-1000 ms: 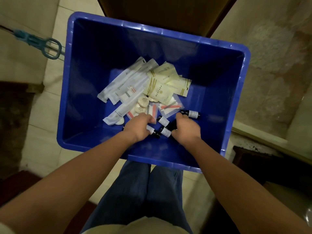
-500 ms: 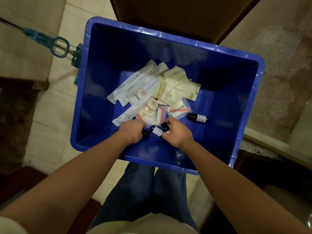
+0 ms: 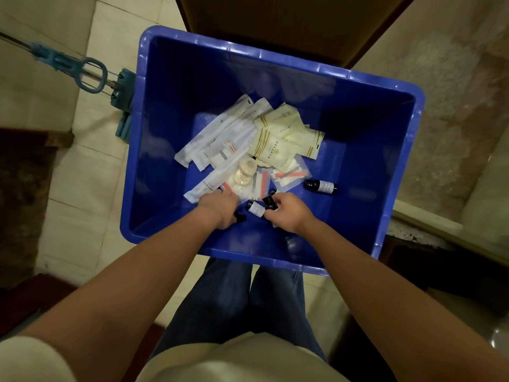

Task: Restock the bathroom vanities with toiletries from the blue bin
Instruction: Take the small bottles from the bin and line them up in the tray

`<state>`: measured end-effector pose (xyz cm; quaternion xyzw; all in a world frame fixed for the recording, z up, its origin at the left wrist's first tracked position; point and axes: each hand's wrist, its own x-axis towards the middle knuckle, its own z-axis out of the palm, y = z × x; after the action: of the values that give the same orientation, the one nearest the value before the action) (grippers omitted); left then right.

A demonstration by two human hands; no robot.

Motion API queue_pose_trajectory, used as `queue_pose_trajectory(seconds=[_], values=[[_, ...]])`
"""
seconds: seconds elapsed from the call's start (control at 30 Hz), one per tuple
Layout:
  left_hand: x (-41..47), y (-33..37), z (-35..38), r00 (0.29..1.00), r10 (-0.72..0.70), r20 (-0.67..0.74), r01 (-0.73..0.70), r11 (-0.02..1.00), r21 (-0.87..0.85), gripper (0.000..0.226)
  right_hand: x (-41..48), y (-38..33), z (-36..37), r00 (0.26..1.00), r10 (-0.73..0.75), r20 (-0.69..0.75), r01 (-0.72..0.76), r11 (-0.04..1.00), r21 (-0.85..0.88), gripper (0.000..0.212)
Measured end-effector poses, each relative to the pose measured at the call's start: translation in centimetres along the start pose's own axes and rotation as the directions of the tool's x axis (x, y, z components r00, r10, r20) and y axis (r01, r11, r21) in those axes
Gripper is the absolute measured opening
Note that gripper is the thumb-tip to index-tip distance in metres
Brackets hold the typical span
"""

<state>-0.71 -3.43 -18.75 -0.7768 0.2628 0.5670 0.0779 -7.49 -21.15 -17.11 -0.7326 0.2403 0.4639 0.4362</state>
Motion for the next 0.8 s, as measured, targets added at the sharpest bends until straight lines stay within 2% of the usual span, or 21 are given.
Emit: queue_pose_trajectory(seconds=[0.13,0.23,0.33,0.43,0.57,0.67,0.73,0.8], values=[[-0.8,0.2,-0.9,0.998,-0.025,0.065,0.031,0.996,-0.085,0.029,-1.3,-0.1,-0.4,1.0,0.029,-0.003,-0.028,0.999,0.041,0.023],[-1.7,0.4,-1.0,0.993,-0.037,0.11,0.053,0.988,-0.144,0.029,-2.3,-0.3,-0.5,0.999,0.037,-0.026,-0.035,0.998,0.059,0.027],[-2.9,0.9,-1.1,0.995,-0.064,0.077,0.076,0.984,-0.163,0.031,-3.6,-0.6,-0.8,0.997,0.052,-0.052,-0.044,0.988,0.148,0.024],[-4.7,1.6,-1.4,0.994,-0.109,0.014,0.108,0.956,-0.273,0.031,-5.7,-1.1,-1.1,0.997,0.042,-0.07,-0.024,0.969,0.244,0.015],[-8.0,3.0,-2.4,0.984,-0.152,-0.093,0.077,0.832,-0.549,0.021,-9.4,-1.7,-1.7,0.998,0.034,-0.061,-0.01,0.934,0.358,0.026],[-10.5,4.8,-3.3,0.965,-0.175,-0.195,-0.008,0.724,-0.69,0.014,-12.7,-2.4,-2.7,0.996,0.009,-0.091,0.028,0.92,0.391,0.021],[-12.2,6.2,-3.8,0.942,-0.21,-0.262,-0.068,0.645,-0.762,0.019,-14.9,-2.7,-3.5,0.992,-0.02,-0.122,0.069,0.912,0.405,0.017],[-14.0,7.6,-4.0,0.916,-0.259,-0.306,-0.134,0.521,-0.843,0.031,-16.9,-3.0,-4.3,0.985,-0.057,-0.162,0.12,0.903,0.412,0.024]])
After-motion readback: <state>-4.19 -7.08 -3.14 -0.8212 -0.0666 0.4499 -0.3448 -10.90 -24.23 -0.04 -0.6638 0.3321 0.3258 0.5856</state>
